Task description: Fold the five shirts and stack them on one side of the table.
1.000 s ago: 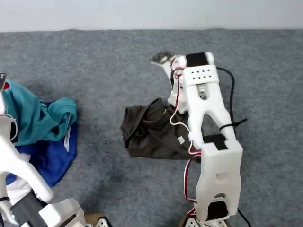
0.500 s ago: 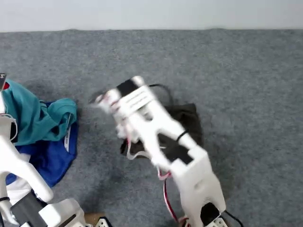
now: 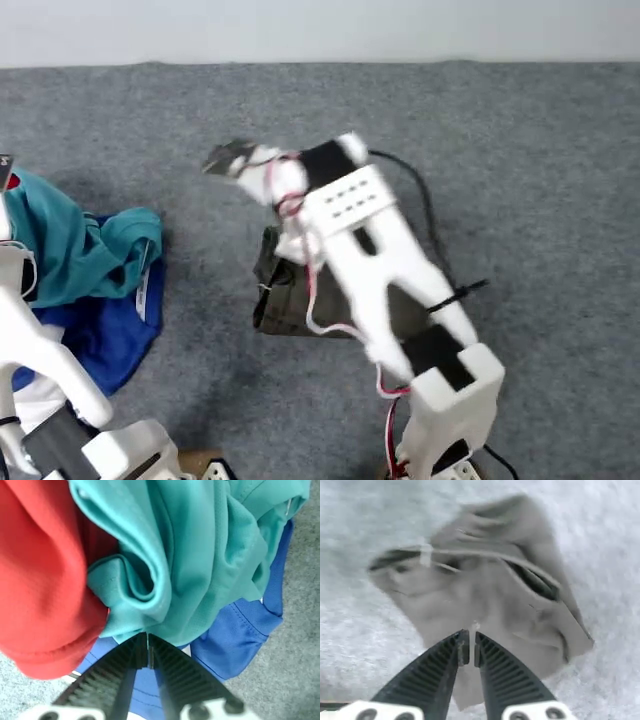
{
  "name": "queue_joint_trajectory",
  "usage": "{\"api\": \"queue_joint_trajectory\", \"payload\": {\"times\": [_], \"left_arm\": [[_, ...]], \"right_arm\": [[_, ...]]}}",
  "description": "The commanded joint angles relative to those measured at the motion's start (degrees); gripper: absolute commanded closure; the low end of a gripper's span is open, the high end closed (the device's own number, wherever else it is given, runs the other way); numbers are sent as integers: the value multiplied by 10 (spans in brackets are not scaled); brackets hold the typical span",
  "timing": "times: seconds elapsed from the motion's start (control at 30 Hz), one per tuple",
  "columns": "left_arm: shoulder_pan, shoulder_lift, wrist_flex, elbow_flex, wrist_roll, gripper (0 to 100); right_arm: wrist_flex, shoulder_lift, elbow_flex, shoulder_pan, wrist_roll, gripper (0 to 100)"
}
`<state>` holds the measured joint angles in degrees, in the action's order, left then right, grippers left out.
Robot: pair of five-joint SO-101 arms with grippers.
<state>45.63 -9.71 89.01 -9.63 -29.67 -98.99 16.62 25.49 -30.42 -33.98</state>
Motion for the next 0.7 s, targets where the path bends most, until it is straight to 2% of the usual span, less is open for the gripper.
{"api": "queue_joint_trajectory", "payload": {"times": [0.0,0.23,0.37,0.53,0.67], "left_arm": [[-4,-28,-18,9,17,985],[-4,-28,-19,9,17,985],[-4,-31,-19,9,17,985],[-4,-32,-18,9,17,985],[-4,-32,-17,9,17,985]], "right_arm": [[51,38,5,42,-7,969],[189,147,18,33,-52,972],[251,196,84,-5,-67,973],[258,244,220,-70,-80,973],[209,254,304,-92,-80,973]]}}
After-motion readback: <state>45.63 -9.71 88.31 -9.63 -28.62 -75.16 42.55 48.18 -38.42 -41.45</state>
